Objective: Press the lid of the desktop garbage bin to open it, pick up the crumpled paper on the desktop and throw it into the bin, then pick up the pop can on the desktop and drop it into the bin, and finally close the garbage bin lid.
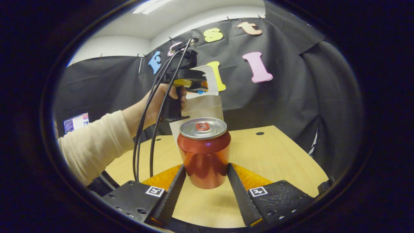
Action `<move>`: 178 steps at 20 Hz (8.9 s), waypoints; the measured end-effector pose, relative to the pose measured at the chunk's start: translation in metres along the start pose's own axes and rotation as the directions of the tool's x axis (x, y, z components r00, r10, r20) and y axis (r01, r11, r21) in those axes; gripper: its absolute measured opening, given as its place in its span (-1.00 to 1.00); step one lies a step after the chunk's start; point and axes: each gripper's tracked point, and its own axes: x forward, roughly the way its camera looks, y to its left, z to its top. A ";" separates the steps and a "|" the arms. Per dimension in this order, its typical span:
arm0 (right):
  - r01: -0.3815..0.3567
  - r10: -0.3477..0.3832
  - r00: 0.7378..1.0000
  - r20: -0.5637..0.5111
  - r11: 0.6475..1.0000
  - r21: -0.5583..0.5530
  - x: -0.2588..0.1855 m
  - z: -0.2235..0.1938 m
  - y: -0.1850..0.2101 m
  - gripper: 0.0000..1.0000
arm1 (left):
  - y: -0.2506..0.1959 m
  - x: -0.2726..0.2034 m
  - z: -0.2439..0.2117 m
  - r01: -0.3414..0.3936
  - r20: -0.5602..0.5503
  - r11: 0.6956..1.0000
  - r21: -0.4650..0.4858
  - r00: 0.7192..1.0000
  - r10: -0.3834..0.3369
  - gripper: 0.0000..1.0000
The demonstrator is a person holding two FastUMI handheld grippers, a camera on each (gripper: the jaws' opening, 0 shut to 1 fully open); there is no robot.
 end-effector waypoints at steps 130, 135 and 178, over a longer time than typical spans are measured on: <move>0.359 -0.367 0.927 -0.080 0.928 -0.101 0.271 0.305 0.073 0.94 | 0.237 -0.259 -0.116 -0.270 0.000 0.960 -0.080 0.963 0.271 0.96; 0.363 -0.369 0.888 -0.275 0.929 -0.075 0.261 0.246 0.071 0.92 | 0.242 -0.262 -0.115 -0.276 0.001 0.957 -0.087 0.961 0.277 0.96; 0.208 -0.169 0.958 0.234 0.966 -0.154 0.108 0.146 0.047 0.89 | 0.180 -0.242 -0.123 -0.288 -0.001 0.958 0.002 0.958 0.288 0.96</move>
